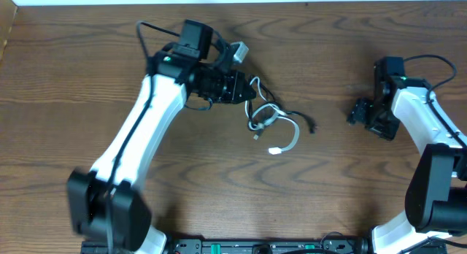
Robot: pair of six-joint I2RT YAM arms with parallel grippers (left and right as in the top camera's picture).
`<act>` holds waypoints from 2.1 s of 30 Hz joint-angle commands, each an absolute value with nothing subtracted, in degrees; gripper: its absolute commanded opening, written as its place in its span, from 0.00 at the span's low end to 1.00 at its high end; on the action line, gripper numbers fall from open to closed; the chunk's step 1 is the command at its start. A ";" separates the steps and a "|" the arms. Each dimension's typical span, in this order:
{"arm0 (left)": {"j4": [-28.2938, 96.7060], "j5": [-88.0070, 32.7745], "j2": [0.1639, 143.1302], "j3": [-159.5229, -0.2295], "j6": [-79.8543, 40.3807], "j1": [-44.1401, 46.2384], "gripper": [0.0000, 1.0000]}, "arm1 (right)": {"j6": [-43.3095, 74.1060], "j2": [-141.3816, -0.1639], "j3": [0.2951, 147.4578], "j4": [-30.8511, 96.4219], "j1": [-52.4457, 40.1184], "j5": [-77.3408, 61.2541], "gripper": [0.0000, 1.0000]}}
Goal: Untangle cables
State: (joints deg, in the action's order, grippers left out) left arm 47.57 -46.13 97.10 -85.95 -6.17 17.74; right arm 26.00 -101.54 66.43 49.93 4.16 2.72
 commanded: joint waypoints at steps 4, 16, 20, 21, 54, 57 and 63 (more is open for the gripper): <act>47.83 -46.63 88.05 -88.42 -6.28 17.82 0.07 | 11.70 -100.88 67.35 46.04 6.96 -21.12 0.81; 47.75 -44.07 87.81 -88.42 -6.33 17.80 0.07 | 13.98 -82.39 67.61 42.11 4.16 -42.85 0.73; 47.29 -44.05 87.81 -88.42 -7.35 17.78 0.08 | 18.68 -82.52 67.48 43.16 1.45 -39.20 0.72; 47.00 -44.05 87.83 -88.42 -7.90 17.76 0.07 | 19.59 -82.89 67.48 43.00 0.47 -39.20 0.72; 42.35 -43.83 87.99 -88.42 -14.31 17.80 0.07 | 55.27 -103.74 67.48 1.87 -27.09 -47.90 0.36; 42.30 -43.83 87.99 -88.42 -14.28 17.74 0.07 | 51.96 -103.85 67.48 4.73 -26.61 -45.39 0.16; 41.25 -43.86 87.46 -88.42 -14.31 14.35 0.07 | 42.98 -103.85 67.48 23.88 -21.39 -33.41 0.01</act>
